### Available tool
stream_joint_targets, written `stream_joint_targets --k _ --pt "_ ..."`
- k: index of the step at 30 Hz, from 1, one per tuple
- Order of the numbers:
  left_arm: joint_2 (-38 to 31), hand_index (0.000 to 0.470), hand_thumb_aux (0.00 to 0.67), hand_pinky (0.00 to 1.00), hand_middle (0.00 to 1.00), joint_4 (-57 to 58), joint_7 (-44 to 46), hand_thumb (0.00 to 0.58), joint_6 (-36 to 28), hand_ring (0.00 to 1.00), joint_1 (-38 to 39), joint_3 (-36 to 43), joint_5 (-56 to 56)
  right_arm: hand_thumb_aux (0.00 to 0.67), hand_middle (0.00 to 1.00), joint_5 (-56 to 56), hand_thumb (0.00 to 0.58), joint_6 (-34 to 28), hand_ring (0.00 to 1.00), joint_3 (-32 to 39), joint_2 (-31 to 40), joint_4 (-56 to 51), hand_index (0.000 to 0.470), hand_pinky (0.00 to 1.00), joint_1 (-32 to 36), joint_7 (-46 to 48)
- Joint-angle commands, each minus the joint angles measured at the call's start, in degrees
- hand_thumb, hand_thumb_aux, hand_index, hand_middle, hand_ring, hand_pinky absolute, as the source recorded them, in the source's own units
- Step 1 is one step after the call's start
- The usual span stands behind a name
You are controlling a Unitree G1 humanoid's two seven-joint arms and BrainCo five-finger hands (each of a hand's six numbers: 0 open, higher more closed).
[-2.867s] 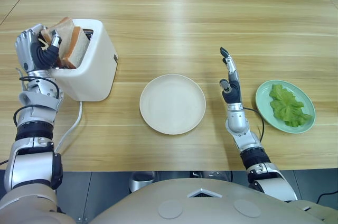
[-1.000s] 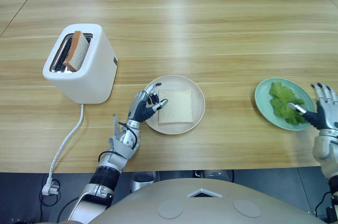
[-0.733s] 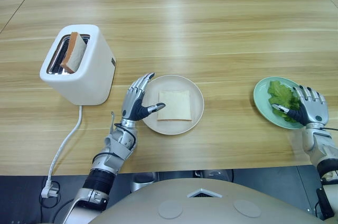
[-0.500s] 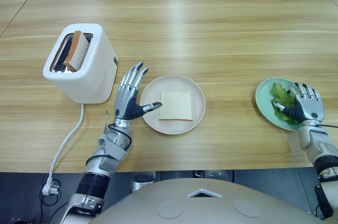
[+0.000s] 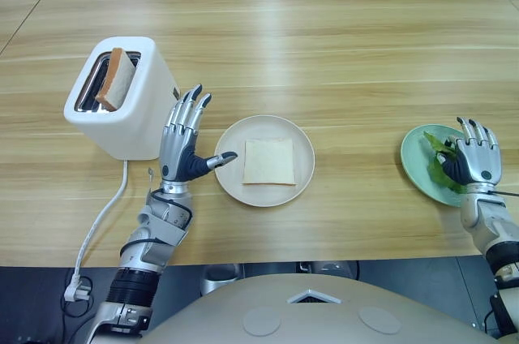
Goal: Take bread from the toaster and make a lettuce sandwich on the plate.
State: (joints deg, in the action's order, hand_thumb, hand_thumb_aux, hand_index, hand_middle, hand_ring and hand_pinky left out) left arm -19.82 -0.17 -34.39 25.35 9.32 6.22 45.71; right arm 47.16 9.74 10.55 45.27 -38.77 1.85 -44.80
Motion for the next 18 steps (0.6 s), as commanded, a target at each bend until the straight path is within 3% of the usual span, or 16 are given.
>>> stream_joint_targets --k 1,5,8,12,18 --pt "-0.54 0.0 0.0 0.0 0.0 0.29 -0.59 0.0 -0.46 0.0 -0.44 -1.33 -0.3 0.67 0.0 1.28 0.58 -0.01 0.0 -0.72 -0.91 17.53 0.46 0.0 -4.02 -0.23" --pt "-1.06 0.0 0.0 0.0 0.0 -1.27 -2.12 0.0 -0.35 0.0 -0.43 -3.69 -0.72 0.67 0.0 1.03 0.58 3.6 0.0 1.64 -4.22 35.14 0.46 0.0 -5.3 5.4" --pt "-0.95 0.0 0.0 0.0 0.0 -3.48 -3.62 0.0 -0.56 0.0 0.17 -5.73 -0.31 0.67 0.0 2.6 0.58 6.9 0.0 7.4 -9.49 39.37 0.46 0.0 -1.54 10.32" --pt "-0.65 0.0 0.0 0.0 0.0 -6.34 -4.17 0.0 -1.43 0.0 0.61 -7.53 0.77 0.67 0.0 6.23 0.58 11.81 0.0 16.26 -17.45 34.11 0.46 0.0 6.37 14.13" --pt "-1.29 0.0 0.0 0.0 0.0 -8.07 -4.04 0.0 -2.74 0.0 -0.34 -8.7 2.41 0.67 0.0 10.48 0.58 16.02 0.0 24.11 -23.36 21.73 0.46 0.0 12.71 13.25"
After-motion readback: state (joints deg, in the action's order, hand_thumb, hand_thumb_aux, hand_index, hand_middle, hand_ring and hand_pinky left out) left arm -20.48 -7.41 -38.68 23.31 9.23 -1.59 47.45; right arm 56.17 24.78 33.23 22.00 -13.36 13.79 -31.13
